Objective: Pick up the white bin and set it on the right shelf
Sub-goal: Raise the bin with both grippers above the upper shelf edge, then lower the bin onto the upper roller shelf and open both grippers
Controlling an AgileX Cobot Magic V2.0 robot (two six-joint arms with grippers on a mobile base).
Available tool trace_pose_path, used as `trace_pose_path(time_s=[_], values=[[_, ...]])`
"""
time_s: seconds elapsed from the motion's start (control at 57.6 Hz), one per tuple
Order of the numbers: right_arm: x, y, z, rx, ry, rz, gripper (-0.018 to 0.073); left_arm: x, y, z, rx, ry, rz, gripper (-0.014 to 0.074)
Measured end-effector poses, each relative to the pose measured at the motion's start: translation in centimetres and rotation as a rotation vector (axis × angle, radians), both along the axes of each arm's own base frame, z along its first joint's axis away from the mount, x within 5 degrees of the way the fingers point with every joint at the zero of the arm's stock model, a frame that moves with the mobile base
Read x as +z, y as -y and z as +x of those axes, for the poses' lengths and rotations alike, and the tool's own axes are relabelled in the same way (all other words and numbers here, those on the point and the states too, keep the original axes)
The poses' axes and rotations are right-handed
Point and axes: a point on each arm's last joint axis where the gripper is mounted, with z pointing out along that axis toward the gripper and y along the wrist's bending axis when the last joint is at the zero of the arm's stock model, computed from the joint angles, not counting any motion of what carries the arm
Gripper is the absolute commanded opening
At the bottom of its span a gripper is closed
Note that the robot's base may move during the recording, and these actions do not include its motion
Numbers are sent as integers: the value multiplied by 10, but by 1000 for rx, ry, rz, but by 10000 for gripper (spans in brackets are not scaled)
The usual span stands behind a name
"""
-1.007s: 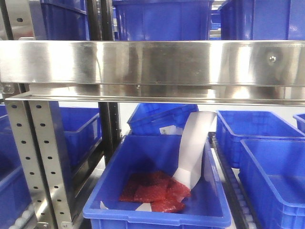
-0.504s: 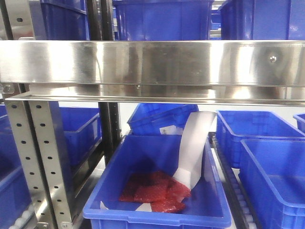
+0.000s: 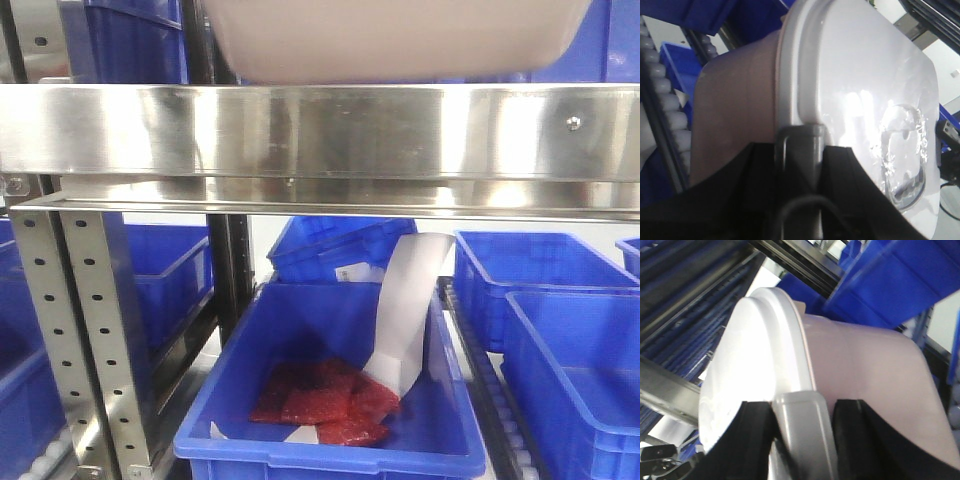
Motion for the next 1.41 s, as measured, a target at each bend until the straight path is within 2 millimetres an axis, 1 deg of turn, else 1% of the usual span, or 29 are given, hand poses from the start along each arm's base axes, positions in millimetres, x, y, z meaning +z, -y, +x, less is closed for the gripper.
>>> trace_pose_path(time_s=[0.087, 0.122, 0.191, 0.208, 0.26, 0.313, 0.347, 0.382, 0.434, 0.695, 0.903, 1.042, 1.198, 1.268, 1.32, 1.372, 1.406], values=[[-11, 0, 8, 4, -32, 6, 152, 0, 0, 5, 12, 9, 5, 102], [-13, -1, 10, 6, -41, 8, 202, -1, 0, 7, 16, 12, 11, 168], [-19, -2, 14, 21, -53, 9, 339, -3, 0, 9, 20, 20, 24, 299], [-20, -3, 14, 25, -51, 6, 386, -3, -1, 9, 22, 24, 29, 323], [-22, -4, 16, 44, -45, -1, 487, -5, 0, 11, 17, 26, 39, 409], [-21, -9, 15, 75, -21, -29, 575, -7, 4, 11, 6, 31, 54, 467], [-21, -10, 15, 83, -10, -51, 615, -8, 4, 12, 5, 34, 64, 498], [-21, -11, 15, 90, 0, -64, 640, -9, 6, 12, 0, 37, 70, 519], [-22, -12, 15, 96, 10, -83, 645, -9, 6, 12, 2, 41, 81, 538], [-25, -11, 18, 58, 42, -181, 645, -12, 10, 11, -1, 51, 120, 538], [-27, -4, 24, -47, 48, -288, 645, -14, 6, 12, 5, 56, 153, 535], [-14, 1, 29, -103, 88, -347, 645, -14, 1, 14, 19, 59, 164, 535], [-2, 1, 30, -95, 132, -407, 645, -14, -4, 13, -4, 49, 164, 526], [2, 0, 27, -88, 147, -417, 635, -14, -7, 10, -46, 35, 155, 491], [9, -1, 22, -82, 168, -421, 595, -13, -8, 5, -93, 23, 144, 438], [16, -3, 15, -74, 195, -426, 512, -10, -10, -1, -142, 13, 137, 375], [23, -5, 10, -70, 217, -430, 442, -8, -11, -5, -171, 12, 132, 308]])
